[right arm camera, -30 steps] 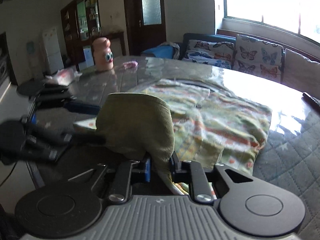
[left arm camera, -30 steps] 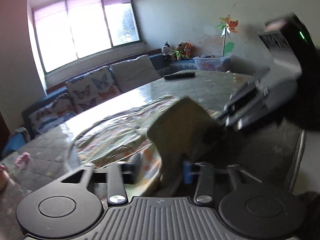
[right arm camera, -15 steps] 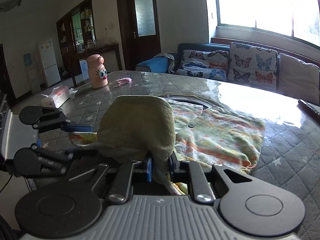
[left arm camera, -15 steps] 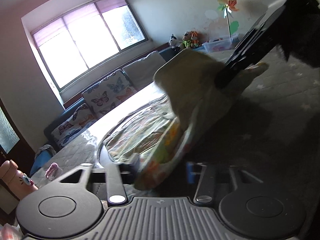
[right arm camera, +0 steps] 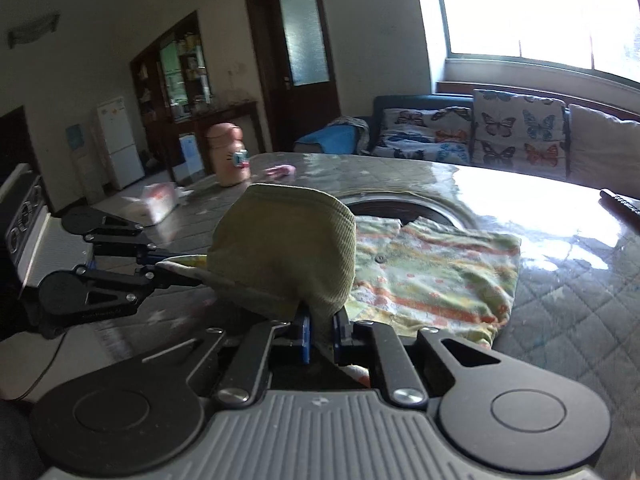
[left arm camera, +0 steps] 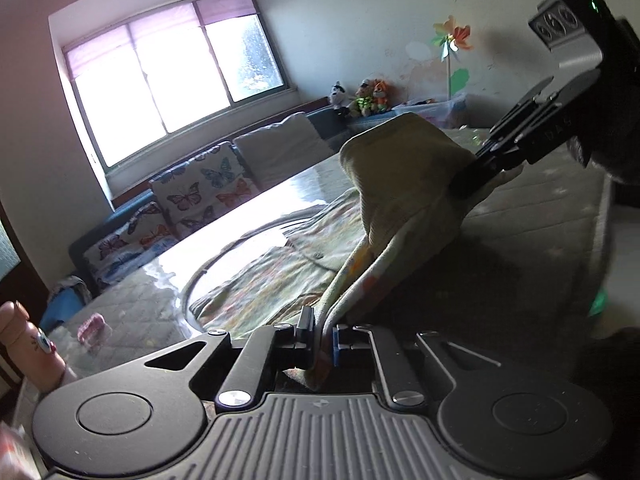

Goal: Fold clothes
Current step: 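Grasp the shirt's collar end with the right gripper and lift it up, then fold the lifted collar end over the shirt body and open the right gripper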

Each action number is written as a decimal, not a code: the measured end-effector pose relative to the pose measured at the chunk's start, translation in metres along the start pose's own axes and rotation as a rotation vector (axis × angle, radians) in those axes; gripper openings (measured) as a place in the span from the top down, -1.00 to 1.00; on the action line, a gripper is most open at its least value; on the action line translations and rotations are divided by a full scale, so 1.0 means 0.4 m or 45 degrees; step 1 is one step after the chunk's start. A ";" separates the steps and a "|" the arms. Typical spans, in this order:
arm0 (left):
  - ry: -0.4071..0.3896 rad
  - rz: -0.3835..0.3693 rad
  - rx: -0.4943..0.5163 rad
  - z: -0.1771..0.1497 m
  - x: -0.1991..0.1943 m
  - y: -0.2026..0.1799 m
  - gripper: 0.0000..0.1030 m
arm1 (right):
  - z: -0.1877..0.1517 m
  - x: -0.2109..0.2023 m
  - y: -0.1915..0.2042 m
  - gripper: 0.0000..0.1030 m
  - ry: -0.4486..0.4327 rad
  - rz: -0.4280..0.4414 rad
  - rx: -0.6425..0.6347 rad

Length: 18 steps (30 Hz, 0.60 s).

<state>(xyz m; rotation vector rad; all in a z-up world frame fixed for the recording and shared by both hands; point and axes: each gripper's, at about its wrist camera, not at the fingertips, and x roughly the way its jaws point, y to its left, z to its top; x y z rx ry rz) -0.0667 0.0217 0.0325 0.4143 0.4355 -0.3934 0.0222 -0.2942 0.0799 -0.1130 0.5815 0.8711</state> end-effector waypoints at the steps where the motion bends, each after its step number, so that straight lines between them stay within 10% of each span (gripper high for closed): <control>1: 0.004 -0.019 -0.017 0.001 -0.024 -0.006 0.82 | -0.003 -0.013 0.005 0.83 -0.004 0.008 -0.001; 8: -0.006 -0.063 -0.115 0.020 -0.094 -0.007 0.82 | 0.023 -0.057 0.029 0.83 -0.020 0.023 -0.046; 18: 0.003 -0.017 -0.383 0.088 0.054 0.157 0.82 | 0.196 0.101 -0.070 0.83 0.011 0.001 -0.076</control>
